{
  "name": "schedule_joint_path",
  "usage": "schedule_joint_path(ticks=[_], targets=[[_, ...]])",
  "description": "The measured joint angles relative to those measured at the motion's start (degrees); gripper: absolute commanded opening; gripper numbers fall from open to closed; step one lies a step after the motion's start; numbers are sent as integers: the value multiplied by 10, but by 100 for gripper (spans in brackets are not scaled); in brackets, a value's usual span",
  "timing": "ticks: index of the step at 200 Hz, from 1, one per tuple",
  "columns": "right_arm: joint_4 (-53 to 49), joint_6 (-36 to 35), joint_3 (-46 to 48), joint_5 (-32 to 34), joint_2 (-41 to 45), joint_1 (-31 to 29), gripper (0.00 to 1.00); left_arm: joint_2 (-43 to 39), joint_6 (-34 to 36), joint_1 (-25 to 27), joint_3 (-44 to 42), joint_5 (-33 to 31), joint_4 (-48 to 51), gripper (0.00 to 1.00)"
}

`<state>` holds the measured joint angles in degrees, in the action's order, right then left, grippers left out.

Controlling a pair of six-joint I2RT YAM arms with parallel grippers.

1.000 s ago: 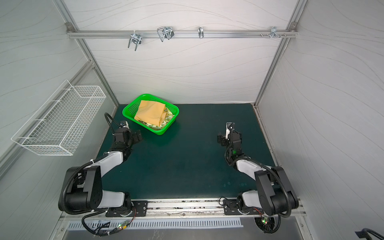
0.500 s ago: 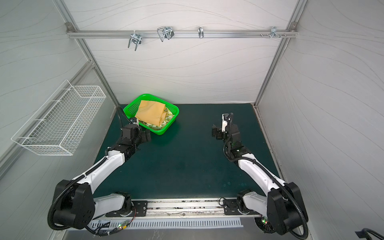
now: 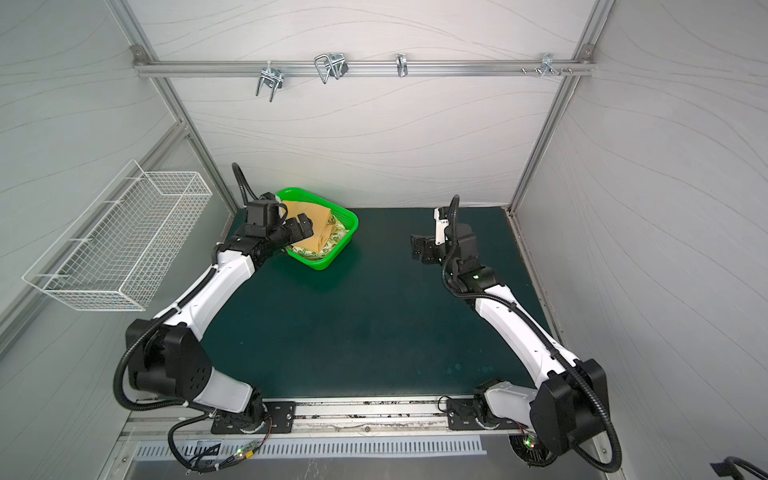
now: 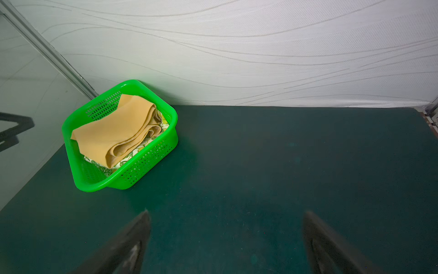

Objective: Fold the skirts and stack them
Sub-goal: 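Move the left gripper to the tan skirt in the green basket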

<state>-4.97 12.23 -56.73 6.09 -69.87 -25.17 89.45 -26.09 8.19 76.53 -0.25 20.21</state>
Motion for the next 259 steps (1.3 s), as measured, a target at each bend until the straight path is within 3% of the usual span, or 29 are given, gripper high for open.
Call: schedule_joint_path(ticks=[53, 111, 165, 198, 225, 234, 244, 255, 259], targets=[[-23, 4, 0, -6, 0, 0, 99, 103, -78, -44, 51, 80, 54, 95], [-26, 16, 0, -8, -5, 0, 99, 162, -102, -67, 118, 103, 96, 91], [-27, 31, 8, -16, -11, 0, 99, 226, -108, -86, 176, 118, 134, 81], [-28, 36, 14, -23, -11, 0, 99, 255, -106, -94, 192, 120, 154, 65], [-31, 40, 16, -26, -11, 0, 99, 269, -103, -96, 216, 119, 175, 39], [-31, 41, 16, -27, -11, 0, 99, 275, -98, -96, 224, 119, 180, 35], [-33, 43, 16, -29, -11, 0, 99, 280, -102, -96, 234, 119, 186, 24], [-35, 43, 16, -31, -11, 0, 99, 286, -101, -96, 247, 120, 193, 3], [-35, 43, 16, -32, -10, 0, 99, 288, -98, -96, 252, 122, 196, 0]])
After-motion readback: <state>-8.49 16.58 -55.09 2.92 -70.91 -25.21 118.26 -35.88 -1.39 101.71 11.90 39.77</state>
